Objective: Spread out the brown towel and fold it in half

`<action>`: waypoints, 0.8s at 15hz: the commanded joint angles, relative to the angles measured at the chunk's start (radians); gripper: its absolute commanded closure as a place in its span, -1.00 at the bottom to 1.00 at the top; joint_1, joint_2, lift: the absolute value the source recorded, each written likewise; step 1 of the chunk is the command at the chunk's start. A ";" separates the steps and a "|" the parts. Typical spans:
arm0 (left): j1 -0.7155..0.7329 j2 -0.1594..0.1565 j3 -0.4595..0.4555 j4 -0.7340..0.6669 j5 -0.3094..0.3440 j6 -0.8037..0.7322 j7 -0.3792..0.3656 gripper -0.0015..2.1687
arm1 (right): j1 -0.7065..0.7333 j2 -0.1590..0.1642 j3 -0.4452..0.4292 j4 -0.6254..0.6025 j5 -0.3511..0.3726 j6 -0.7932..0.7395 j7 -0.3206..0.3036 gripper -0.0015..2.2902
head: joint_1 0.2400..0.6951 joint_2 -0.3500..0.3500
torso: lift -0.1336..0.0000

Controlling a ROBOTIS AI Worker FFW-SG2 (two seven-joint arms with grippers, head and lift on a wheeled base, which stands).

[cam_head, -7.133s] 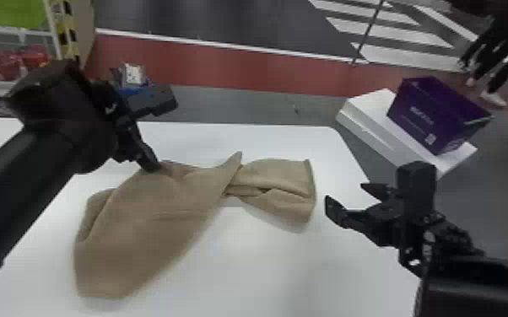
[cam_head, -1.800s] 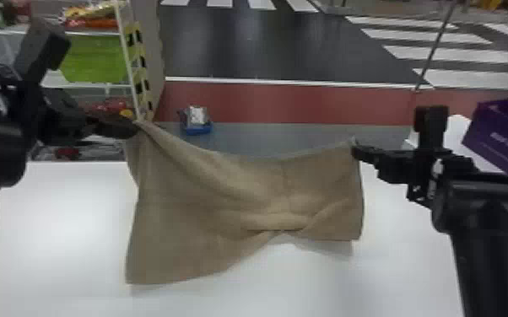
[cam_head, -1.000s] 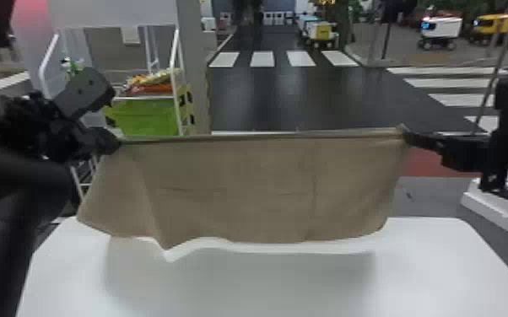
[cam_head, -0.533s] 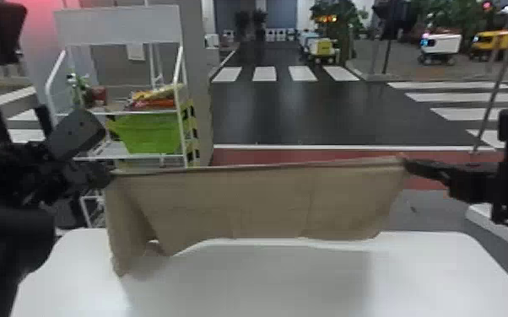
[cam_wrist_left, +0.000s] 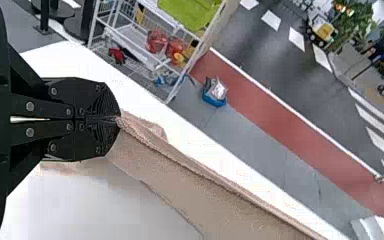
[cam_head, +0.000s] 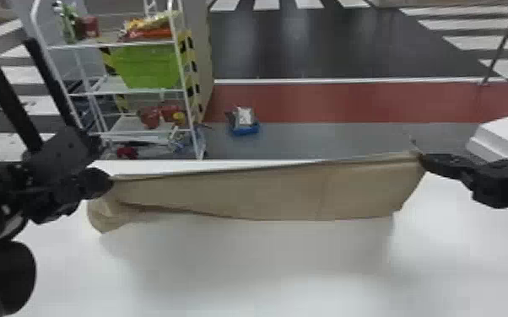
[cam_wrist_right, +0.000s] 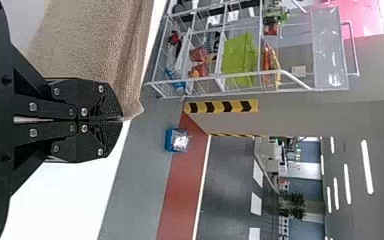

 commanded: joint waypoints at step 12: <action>0.357 -0.045 0.026 -0.149 0.049 -0.058 0.027 0.58 | 0.236 -0.083 -0.155 -0.106 -0.004 -0.114 0.074 0.08 | 1.00 -0.16 | -1.00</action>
